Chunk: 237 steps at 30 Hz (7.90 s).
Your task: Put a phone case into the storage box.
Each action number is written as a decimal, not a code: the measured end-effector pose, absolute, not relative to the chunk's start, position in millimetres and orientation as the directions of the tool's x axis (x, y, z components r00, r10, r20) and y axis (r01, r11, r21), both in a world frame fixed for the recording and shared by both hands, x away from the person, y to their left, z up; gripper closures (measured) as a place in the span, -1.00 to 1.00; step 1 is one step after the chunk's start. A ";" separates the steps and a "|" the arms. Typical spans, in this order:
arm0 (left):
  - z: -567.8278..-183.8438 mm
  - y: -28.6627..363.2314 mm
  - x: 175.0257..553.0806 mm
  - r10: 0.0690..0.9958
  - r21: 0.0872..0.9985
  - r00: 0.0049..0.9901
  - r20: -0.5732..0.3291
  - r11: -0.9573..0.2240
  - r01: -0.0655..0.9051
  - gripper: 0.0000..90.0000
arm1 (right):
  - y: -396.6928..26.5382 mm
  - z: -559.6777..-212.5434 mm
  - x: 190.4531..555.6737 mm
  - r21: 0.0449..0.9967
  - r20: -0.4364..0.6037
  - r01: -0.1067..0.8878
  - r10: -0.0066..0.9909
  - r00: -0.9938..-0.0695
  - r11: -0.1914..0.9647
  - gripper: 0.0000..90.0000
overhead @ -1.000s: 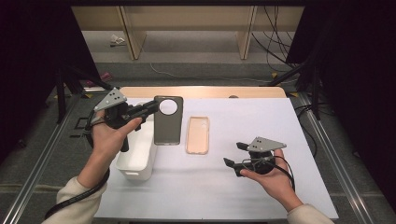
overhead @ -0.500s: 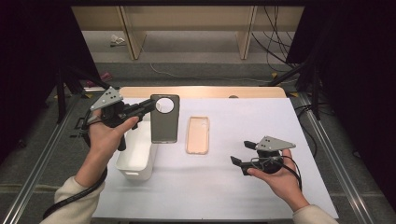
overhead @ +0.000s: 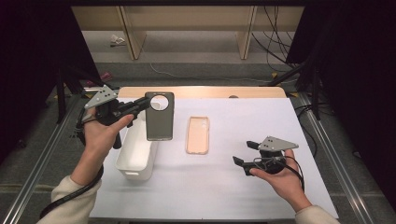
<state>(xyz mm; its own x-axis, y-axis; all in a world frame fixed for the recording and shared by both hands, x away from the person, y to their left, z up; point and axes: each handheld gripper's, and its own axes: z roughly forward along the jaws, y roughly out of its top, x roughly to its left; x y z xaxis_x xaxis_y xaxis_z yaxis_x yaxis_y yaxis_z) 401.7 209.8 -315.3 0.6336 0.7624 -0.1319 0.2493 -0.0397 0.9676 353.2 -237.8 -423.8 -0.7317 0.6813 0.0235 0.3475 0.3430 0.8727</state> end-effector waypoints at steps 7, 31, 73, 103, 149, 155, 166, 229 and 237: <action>-314.0 218.6 404.6 0.770 0.969 0.624 -0.132 -0.033 0.246 0.83 | -238.8 -423.9 353.0 0.873 0.024 0.347 0.682 -0.731 0.341 -0.54; -319.7 240.2 420.8 0.788 0.971 0.605 -0.115 -0.039 0.236 0.83 | -238.6 -424.4 352.7 0.870 0.007 0.339 0.678 -0.735 0.359 -0.62; -341.8 267.3 480.6 0.795 0.966 0.601 -0.077 -0.091 0.244 0.83 | -239.3 -424.9 353.5 0.871 0.008 0.342 0.684 -0.729 0.354 -0.62; -363.7 267.8 506.9 0.810 0.947 0.574 -0.123 -0.078 0.312 0.83 | -239.2 -425.1 353.6 0.871 0.011 0.342 0.682 -0.731 0.352 -0.62; -384.2 261.6 533.6 0.820 0.925 0.561 -0.115 -0.118 0.362 0.83 | -239.3 -426.2 354.3 0.870 0.016 0.346 0.682 -0.732 0.351 -0.62; -389.6 260.8 536.4 0.823 0.921 0.554 -0.127 -0.110 0.375 0.83 | -239.1 -426.2 354.3 0.870 0.017 0.347 0.681 -0.732 0.352 -0.62; -396.2 262.4 538.9 0.827 0.915 0.545 -0.133 -0.109 0.389 0.82 | -238.8 -426.3 354.4 0.869 0.017 0.347 0.681 -0.732 0.352 -0.62; -401.6 259.3 543.8 0.904 0.870 0.413 -0.112 -0.112 0.481 -0.07 | -238.5 -426.4 354.5 0.868 0.015 0.345 0.677 -0.736 0.356 -0.61; -389.6 259.0 527.5 0.905 0.865 0.411 -0.113 -0.114 0.489 -0.79 | -238.4 -426.5 354.5 0.868 0.014 0.345 0.677 -0.736 0.358 -0.61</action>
